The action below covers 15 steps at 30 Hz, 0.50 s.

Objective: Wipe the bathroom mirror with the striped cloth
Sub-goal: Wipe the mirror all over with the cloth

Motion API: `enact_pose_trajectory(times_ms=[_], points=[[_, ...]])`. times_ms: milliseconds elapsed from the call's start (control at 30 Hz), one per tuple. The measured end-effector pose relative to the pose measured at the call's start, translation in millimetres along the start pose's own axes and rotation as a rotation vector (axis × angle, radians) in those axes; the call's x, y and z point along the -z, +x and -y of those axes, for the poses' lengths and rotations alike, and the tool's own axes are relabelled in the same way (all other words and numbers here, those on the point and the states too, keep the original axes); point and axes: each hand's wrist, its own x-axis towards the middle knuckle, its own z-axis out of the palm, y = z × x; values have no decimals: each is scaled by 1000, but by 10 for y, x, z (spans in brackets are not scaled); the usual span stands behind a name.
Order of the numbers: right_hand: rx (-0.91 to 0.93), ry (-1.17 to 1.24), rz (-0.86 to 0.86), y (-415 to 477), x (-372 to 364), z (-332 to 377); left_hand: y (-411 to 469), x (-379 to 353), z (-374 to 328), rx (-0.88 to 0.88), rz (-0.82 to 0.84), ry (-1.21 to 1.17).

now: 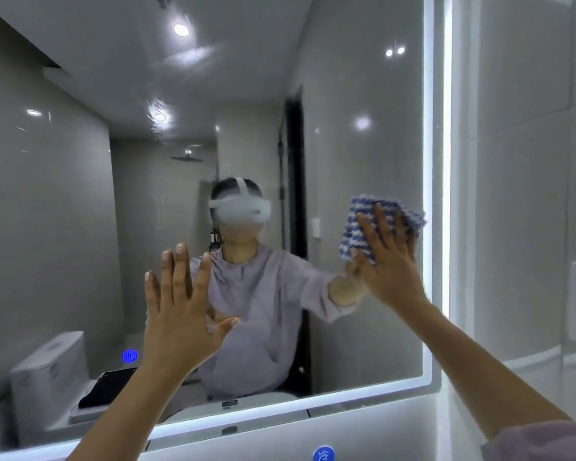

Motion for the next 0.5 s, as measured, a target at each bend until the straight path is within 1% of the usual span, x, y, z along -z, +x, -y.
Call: enact_pose_trajectory(times_ms=[67,133,200,400,500], points=[[-110,27,36,47,35,-183,-2,2,-7,4,3,2],[-211,61,18,95,55,-270,-4,2,-10,4,2,6],[-265,85,0,126,60,-274,-4,-1,-5,5,6,6],[-298,41,-2,71,8,-129,6,-21,5,2,12,0],[-242,3,-73,-98,-37,-1,6,-35,2,2,3,-5]])
